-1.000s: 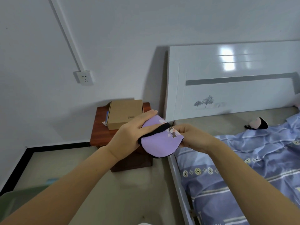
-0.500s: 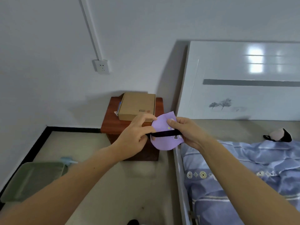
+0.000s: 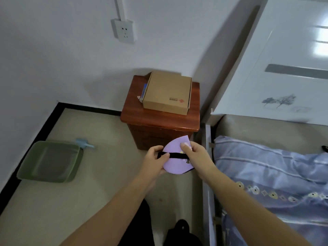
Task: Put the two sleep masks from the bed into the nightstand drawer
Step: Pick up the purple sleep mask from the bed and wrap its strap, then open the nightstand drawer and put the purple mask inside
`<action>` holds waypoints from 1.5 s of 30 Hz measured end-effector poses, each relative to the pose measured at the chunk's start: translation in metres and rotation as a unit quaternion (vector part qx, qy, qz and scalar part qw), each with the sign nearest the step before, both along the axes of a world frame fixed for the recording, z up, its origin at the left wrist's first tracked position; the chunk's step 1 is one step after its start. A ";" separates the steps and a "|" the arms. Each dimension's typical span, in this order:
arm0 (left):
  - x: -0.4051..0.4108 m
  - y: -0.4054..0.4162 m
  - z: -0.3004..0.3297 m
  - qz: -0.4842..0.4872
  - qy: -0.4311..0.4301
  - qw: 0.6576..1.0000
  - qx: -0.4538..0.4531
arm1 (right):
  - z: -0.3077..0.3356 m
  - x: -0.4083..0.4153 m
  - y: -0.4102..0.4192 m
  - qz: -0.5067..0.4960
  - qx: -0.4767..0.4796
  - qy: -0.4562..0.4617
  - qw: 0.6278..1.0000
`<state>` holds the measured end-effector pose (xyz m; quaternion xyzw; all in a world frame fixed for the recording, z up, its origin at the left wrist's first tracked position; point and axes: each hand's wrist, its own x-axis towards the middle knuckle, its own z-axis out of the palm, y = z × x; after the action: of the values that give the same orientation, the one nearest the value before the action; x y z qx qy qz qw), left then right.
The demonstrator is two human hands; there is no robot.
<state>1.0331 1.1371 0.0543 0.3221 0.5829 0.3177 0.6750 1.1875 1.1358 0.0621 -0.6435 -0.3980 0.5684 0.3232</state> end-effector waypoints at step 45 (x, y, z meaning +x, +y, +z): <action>-0.131 0.240 -0.306 0.004 0.325 0.938 0.124 | -0.291 0.046 0.136 -0.042 0.021 -0.357 0.933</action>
<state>0.9016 1.3772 -0.2515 0.4865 0.7275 0.2687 0.4023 1.2340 1.2715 -0.2286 -0.8131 -0.4715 0.2790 0.1969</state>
